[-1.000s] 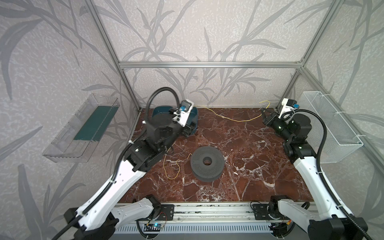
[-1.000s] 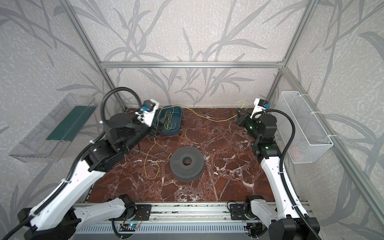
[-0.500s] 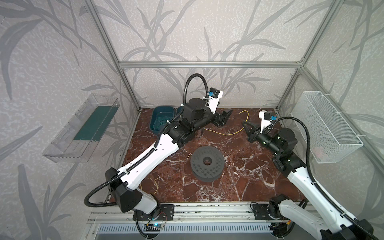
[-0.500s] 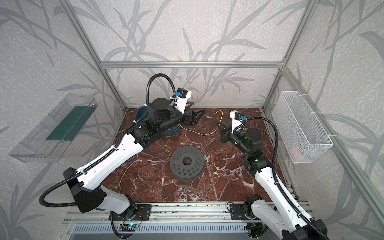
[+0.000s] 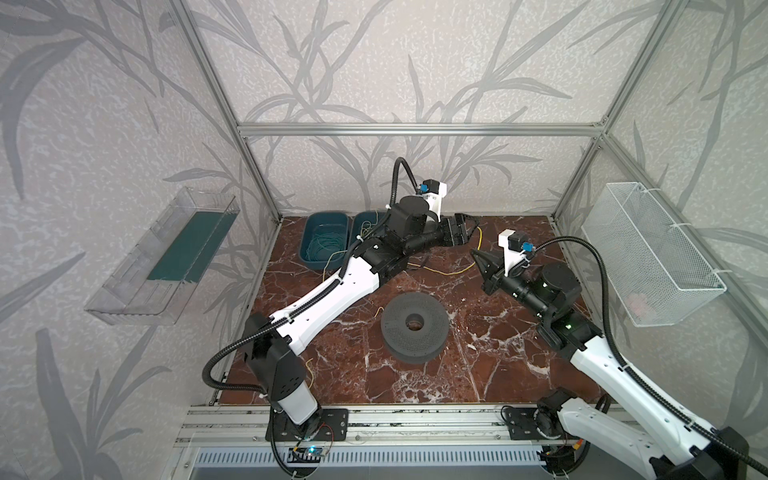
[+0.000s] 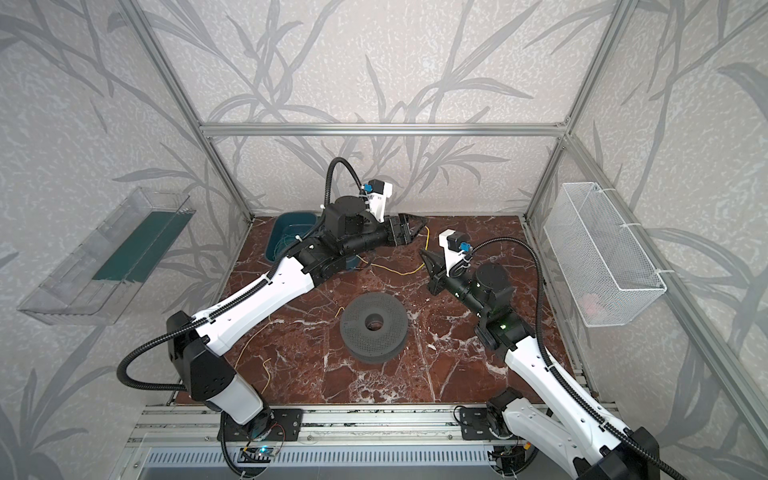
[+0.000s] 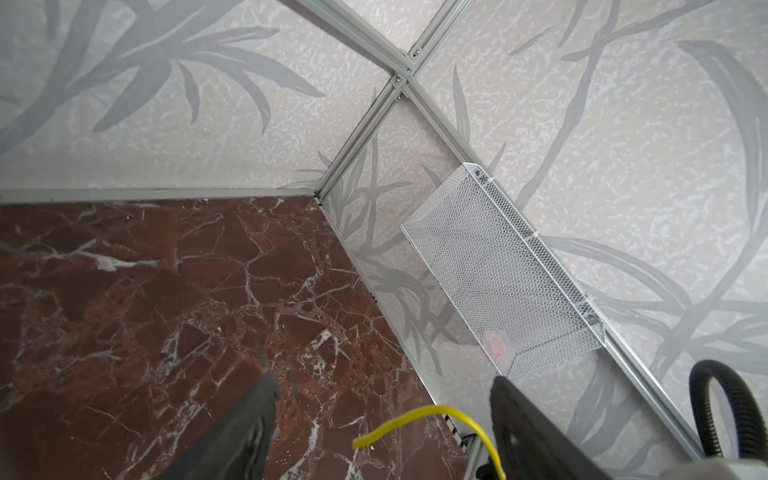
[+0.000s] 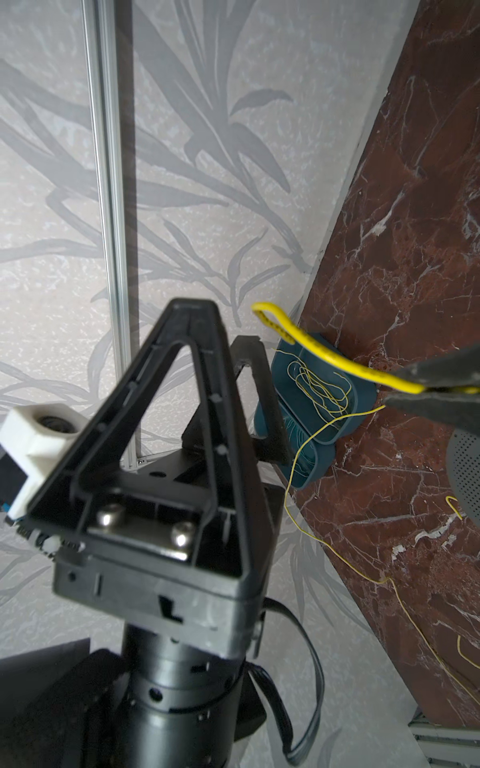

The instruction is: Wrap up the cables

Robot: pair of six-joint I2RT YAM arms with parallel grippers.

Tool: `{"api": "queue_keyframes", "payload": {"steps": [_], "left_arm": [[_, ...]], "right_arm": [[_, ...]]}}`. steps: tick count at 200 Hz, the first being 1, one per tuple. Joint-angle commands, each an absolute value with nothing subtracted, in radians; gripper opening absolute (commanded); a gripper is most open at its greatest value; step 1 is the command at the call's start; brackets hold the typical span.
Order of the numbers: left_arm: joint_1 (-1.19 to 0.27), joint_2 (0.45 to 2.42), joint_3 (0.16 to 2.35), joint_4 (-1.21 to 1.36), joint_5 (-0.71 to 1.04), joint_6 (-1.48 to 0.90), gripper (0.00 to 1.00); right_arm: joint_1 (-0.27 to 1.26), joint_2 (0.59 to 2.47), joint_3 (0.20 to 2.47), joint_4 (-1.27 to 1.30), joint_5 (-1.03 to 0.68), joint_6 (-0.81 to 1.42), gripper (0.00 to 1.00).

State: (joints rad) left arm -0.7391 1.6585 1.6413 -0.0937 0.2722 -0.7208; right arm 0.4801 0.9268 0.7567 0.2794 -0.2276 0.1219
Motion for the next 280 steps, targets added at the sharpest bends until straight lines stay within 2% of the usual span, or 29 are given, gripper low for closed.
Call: {"api": "queue_keyframes", "payload": {"steps": [1, 31, 64, 85, 124, 184, 217, 280], "left_arm": [[-0.724, 1.650, 1.673, -0.057, 0.302, -0.885, 0.80], [-0.702, 1.648, 1.627, 0.019, 0.351, -1.005, 0.77], [-0.692, 1.631, 1.555, 0.039, 0.329, -1.134, 0.74], [-0.695, 1.646, 1.514, 0.144, 0.364, -1.248, 0.71], [-0.695, 1.663, 1.502, 0.220, 0.369, -1.350, 0.70], [-0.711, 1.680, 1.495, 0.245, 0.374, -1.388, 0.63], [-0.706, 1.643, 1.444, 0.213, 0.330, -1.374, 0.63], [-0.718, 1.659, 1.472, 0.270, 0.378, -1.429, 0.64]], "right_arm": [[0.488, 0.925, 0.747, 0.301, -0.195, 0.089, 0.00], [0.489, 0.927, 0.747, 0.297, -0.182, 0.080, 0.00], [0.489, 0.925, 0.746, 0.301, -0.158, 0.064, 0.00], [0.495, 0.934, 0.744, 0.322, -0.155, 0.056, 0.00], [0.533, 0.961, 0.744, 0.352, -0.123, 0.015, 0.00], [0.557, 0.982, 0.739, 0.383, -0.096, 0.002, 0.00], [0.556, 0.936, 0.739, 0.367, -0.033, -0.039, 0.00], [0.557, 0.999, 0.754, 0.361, -0.079, -0.013, 0.00]]}}
